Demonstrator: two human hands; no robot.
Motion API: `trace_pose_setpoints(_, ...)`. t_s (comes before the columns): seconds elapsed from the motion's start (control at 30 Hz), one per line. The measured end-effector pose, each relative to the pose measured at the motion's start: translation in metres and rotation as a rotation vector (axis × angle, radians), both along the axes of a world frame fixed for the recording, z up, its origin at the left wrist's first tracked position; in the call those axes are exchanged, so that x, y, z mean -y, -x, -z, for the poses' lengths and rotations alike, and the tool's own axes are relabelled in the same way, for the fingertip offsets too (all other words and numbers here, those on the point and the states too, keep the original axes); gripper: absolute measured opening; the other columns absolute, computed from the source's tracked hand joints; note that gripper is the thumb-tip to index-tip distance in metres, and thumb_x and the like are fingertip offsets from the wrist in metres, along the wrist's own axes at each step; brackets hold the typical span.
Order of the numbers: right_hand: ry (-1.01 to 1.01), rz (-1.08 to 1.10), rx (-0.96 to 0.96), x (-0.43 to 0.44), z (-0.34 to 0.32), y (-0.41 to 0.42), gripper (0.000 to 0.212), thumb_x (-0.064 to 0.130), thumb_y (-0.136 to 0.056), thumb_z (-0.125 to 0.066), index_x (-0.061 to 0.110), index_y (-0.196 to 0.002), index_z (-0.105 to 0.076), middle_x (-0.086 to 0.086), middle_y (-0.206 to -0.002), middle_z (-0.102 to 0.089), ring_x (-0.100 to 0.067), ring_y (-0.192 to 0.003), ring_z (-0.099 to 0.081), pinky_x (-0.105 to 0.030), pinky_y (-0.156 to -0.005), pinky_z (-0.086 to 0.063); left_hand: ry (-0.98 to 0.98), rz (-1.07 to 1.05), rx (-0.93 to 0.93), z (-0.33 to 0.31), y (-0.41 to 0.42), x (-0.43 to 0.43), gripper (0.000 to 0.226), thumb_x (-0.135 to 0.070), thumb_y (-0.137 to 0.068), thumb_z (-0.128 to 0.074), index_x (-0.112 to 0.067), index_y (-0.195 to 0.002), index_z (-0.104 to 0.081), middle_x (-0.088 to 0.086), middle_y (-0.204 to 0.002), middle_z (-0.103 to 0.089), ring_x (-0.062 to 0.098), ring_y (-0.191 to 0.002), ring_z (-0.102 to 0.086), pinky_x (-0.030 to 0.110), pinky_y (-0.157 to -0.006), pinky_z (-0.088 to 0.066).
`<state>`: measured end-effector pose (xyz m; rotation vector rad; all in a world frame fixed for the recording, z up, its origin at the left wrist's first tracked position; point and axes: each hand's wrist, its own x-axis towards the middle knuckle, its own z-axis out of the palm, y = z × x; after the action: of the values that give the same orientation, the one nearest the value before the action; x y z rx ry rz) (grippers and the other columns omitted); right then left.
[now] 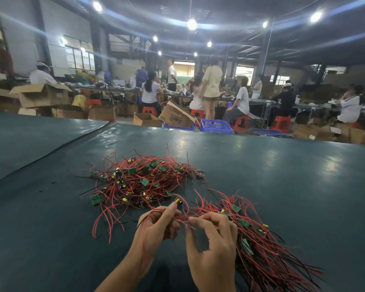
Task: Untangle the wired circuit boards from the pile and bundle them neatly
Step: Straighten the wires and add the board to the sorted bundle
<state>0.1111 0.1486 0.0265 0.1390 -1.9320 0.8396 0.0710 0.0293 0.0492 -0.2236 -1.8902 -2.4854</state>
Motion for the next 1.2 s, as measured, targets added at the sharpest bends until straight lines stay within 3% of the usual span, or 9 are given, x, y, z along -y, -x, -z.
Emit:
trace_pose_setpoints(0.07, 0.102, -0.061, 0.064, 0.000, -0.001, 0.000, 0.011, 0.034, -0.085, -0.066, 0.026, -0.078, -0.072, 0.013, -0.078, -0.057, -0.011, -0.075, -0.053, -0.009, -0.074, -0.039, -0.044, 0.011, 0.015, -0.001, 0.001, 0.000, 0.025, -0.023, -0.089, -0.057, -0.002, -0.079, -0.064, 0.008, -0.057, -0.058, 0.013, -0.047, -0.052, 0.021, -0.048, -0.045)
trace_pose_setpoints(0.17, 0.457, -0.328, 0.367, 0.008, -0.003, 0.000, 0.017, 0.035, -0.088, -0.065, 0.030, -0.074, -0.074, 0.001, -0.067, -0.064, -0.006, -0.058, -0.057, -0.014, -0.056, -0.043, -0.001, 0.059, -0.029, -0.002, -0.002, -0.002, 0.028, -0.024, -0.086, -0.059, 0.001, -0.076, -0.065, 0.010, -0.056, -0.057, 0.015, -0.047, -0.050, 0.021, -0.048, -0.045)
trace_pose_setpoints(0.27, 0.675, -0.449, 0.486, 0.011, -0.005, 0.001, 0.034, 0.034, -0.087, -0.059, 0.016, -0.064, -0.074, -0.008, -0.062, -0.068, -0.009, -0.056, -0.061, -0.020, -0.057, -0.048, 0.123, 0.131, -0.093, 0.000, -0.004, -0.006, 0.034, -0.034, -0.078, -0.062, -0.002, -0.067, -0.064, 0.011, -0.055, -0.054, 0.019, -0.048, -0.050, 0.025, -0.050, -0.044)
trace_pose_setpoints(0.37, 0.761, -0.436, 0.465, 0.010, -0.007, 0.001, 0.028, 0.019, -0.091, -0.062, 0.021, -0.067, -0.077, -0.004, -0.064, -0.072, -0.008, -0.059, -0.065, -0.018, -0.058, -0.051, 0.205, 0.110, -0.110, 0.003, -0.004, -0.007, 0.047, -0.042, -0.076, -0.061, 0.004, -0.066, -0.064, 0.012, -0.055, -0.057, 0.021, -0.050, -0.052, 0.026, -0.051, -0.045)
trace_pose_setpoints(0.5, 0.818, -0.436, 0.441, 0.009, -0.010, 0.000, 0.030, 0.009, -0.088, -0.066, 0.022, -0.063, -0.076, -0.004, -0.061, -0.071, -0.005, -0.053, -0.063, -0.014, -0.053, -0.048, 0.312, 0.069, -0.089, 0.004, -0.003, -0.005, 0.050, -0.054, -0.074, -0.059, -0.008, -0.056, -0.068, 0.008, -0.051, -0.059, 0.018, -0.048, -0.055, 0.024, -0.050, -0.046)
trace_pose_setpoints(0.73, 0.802, -0.481, 0.468, 0.010, -0.016, -0.004, 0.028, 0.013, -0.090, -0.064, 0.027, -0.070, -0.079, -0.005, -0.073, -0.074, -0.012, -0.067, -0.070, -0.018, -0.060, -0.054, 0.304, 0.106, 0.079, 0.004, -0.005, -0.008, 0.062, -0.066, -0.069, -0.056, -0.007, -0.052, -0.060, 0.007, -0.047, -0.053, 0.015, -0.042, -0.049, 0.021, -0.047, -0.042)
trace_pose_setpoints(0.87, 0.823, -0.476, 0.484, 0.011, -0.016, -0.004, 0.026, 0.011, -0.090, -0.064, 0.024, -0.072, -0.079, -0.005, -0.074, -0.075, -0.014, -0.070, -0.072, -0.018, -0.062, -0.055, 0.227, 0.140, 0.150, 0.003, -0.008, -0.012, 0.053, -0.056, -0.077, -0.056, -0.010, -0.053, -0.063, 0.006, -0.050, -0.057, 0.014, -0.044, -0.052, 0.021, -0.048, -0.043)
trace_pose_setpoints(1.03, 0.839, -0.405, 0.501, 0.010, -0.014, -0.002, 0.025, 0.014, -0.091, -0.063, 0.022, -0.073, -0.078, -0.001, -0.069, -0.074, -0.011, -0.067, -0.069, -0.016, -0.062, -0.054, 0.193, 0.096, 0.046, 0.002, -0.009, -0.012, 0.044, -0.031, -0.093, -0.055, -0.014, -0.057, -0.072, 0.000, -0.053, -0.063, 0.009, -0.048, -0.059, 0.020, -0.049, -0.045)
trace_pose_setpoints(1.2, 0.949, -0.424, 0.561, 0.010, -0.019, -0.004, 0.032, 0.015, -0.092, -0.061, 0.023, -0.066, -0.078, -0.004, -0.069, -0.074, -0.010, -0.065, -0.070, -0.016, -0.058, -0.054, 0.213, 0.121, 0.051, 0.005, -0.010, -0.012, 0.037, -0.026, -0.091, -0.060, 0.006, -0.074, -0.070, 0.014, -0.058, -0.059, 0.022, -0.054, -0.056, 0.024, -0.051, -0.043)
